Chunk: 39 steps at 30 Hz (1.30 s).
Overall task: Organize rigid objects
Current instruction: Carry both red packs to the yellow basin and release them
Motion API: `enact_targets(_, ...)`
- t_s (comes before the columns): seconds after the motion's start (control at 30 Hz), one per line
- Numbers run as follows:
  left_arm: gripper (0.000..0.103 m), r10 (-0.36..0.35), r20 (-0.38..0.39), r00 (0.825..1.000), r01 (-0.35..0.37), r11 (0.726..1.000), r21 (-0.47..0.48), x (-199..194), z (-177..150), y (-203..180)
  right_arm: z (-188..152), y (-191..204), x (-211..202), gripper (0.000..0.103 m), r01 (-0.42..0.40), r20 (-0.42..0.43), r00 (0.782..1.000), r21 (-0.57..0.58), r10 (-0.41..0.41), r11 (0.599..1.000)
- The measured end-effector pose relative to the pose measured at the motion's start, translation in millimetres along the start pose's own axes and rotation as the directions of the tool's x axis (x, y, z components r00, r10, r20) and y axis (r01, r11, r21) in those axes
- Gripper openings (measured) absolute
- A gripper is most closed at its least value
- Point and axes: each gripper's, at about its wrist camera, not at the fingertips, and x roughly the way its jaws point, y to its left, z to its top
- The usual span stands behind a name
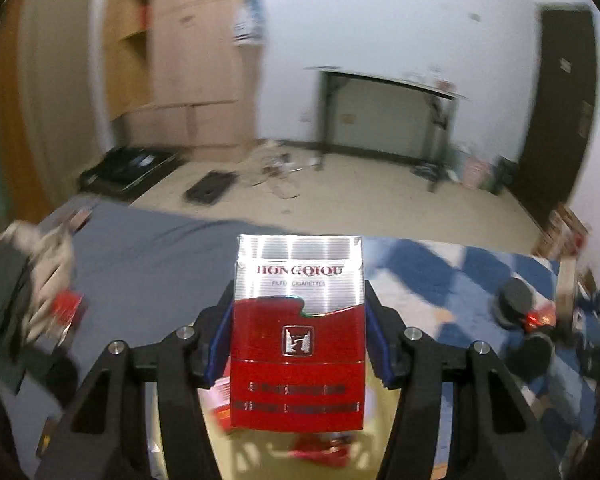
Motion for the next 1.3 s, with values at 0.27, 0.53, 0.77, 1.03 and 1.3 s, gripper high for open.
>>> enact_targets(0.27,0.058,0.081,-0.265,0.961,-0.114,0.987,-0.111,90,-26,52,45,165,77,0.059,-0.336,-0.222,0.936,-0.336,0.273,0.88)
enact_targets(0.53,0.058,0.073,-0.334,0.94,-0.126,0.982,-0.142,111,-38,59,76,192,149,0.058,-0.369,-0.348,0.906,-0.368,0.242,0.853)
enact_targets(0.77,0.058,0.11,-0.431,0.896,-0.165,0.982,-0.092,133,-52,55,95,196,181,0.058,-0.384,-0.381,0.892,-0.356,0.243,0.852)
enact_targets(1.03,0.079,0.104,-0.433,0.895,-0.165,0.981,-0.106,133,-51,55,99,206,199,0.059,-0.4,-0.381,0.886,-0.347,0.262,0.848)
enact_targets(1.3,0.103,0.179,-0.292,0.939,-0.248,0.944,-0.219,82,-32,82,103,186,186,0.084,-0.411,-0.324,0.891,-0.278,0.318,0.868)
